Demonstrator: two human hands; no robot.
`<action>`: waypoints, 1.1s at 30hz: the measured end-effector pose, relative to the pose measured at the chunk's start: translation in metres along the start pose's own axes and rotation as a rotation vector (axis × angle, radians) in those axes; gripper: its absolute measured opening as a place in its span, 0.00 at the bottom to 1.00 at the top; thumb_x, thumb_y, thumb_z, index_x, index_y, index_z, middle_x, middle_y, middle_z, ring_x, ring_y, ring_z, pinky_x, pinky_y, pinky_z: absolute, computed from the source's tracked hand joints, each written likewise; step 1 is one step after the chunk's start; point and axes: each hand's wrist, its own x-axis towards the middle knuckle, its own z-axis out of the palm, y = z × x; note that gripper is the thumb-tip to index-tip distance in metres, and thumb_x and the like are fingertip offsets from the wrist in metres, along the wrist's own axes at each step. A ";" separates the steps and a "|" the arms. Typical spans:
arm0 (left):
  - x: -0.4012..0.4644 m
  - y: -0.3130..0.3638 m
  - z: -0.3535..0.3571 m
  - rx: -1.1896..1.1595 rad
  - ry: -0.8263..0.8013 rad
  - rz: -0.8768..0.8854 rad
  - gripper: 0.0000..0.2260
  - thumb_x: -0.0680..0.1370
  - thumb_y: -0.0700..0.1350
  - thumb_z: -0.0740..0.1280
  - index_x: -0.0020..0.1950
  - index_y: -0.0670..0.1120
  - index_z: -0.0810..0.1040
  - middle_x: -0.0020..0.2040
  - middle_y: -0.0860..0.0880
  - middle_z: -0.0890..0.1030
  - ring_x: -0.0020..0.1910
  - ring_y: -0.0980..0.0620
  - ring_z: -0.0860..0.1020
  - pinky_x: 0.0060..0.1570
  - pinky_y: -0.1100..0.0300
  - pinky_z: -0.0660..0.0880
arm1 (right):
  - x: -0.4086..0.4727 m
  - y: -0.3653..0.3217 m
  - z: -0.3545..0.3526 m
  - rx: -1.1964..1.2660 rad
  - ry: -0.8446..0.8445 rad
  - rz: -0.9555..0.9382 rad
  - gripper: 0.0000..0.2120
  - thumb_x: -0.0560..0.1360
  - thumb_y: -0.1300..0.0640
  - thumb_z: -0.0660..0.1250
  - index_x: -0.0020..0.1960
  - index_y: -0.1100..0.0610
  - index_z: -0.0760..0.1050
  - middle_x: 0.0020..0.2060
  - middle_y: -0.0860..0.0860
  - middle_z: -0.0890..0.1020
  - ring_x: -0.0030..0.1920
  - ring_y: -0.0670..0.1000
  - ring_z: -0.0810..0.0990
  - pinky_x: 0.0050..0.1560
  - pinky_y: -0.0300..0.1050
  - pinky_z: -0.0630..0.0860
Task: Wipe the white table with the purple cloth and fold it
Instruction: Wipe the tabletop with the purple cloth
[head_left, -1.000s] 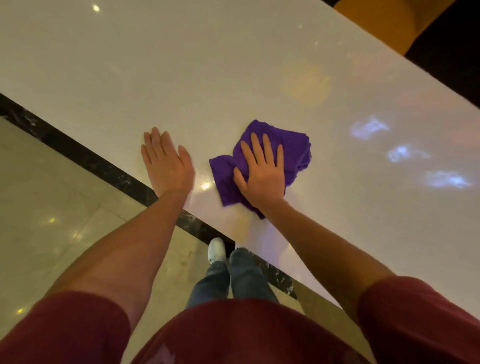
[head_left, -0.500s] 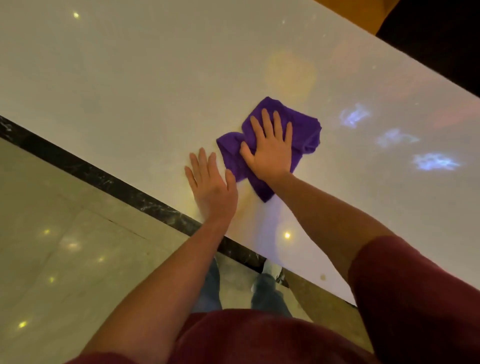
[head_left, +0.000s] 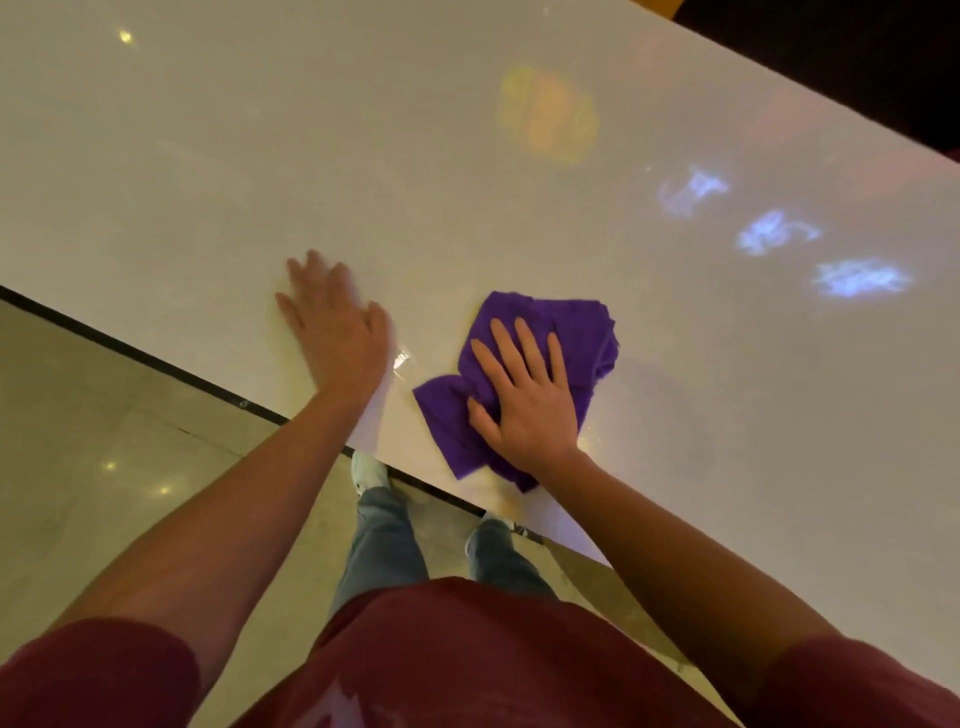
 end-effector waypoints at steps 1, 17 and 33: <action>-0.007 0.024 0.006 0.000 -0.010 0.079 0.28 0.81 0.50 0.56 0.79 0.40 0.66 0.83 0.37 0.60 0.83 0.35 0.53 0.80 0.35 0.50 | -0.004 0.012 -0.002 -0.019 0.000 -0.004 0.34 0.84 0.34 0.53 0.85 0.49 0.60 0.85 0.54 0.61 0.86 0.60 0.54 0.85 0.64 0.43; -0.020 0.076 0.032 0.029 0.029 0.049 0.27 0.86 0.56 0.47 0.80 0.44 0.67 0.83 0.43 0.62 0.83 0.40 0.56 0.81 0.39 0.52 | 0.088 0.074 -0.028 -0.004 0.118 0.405 0.33 0.84 0.39 0.52 0.84 0.56 0.63 0.85 0.58 0.61 0.85 0.64 0.56 0.83 0.69 0.49; -0.070 0.087 0.027 -0.091 -0.057 0.645 0.20 0.82 0.48 0.61 0.73 0.46 0.76 0.82 0.44 0.66 0.83 0.37 0.56 0.79 0.33 0.51 | -0.119 0.004 0.015 -0.030 0.081 0.234 0.34 0.84 0.34 0.54 0.85 0.47 0.59 0.86 0.52 0.59 0.86 0.58 0.51 0.85 0.65 0.44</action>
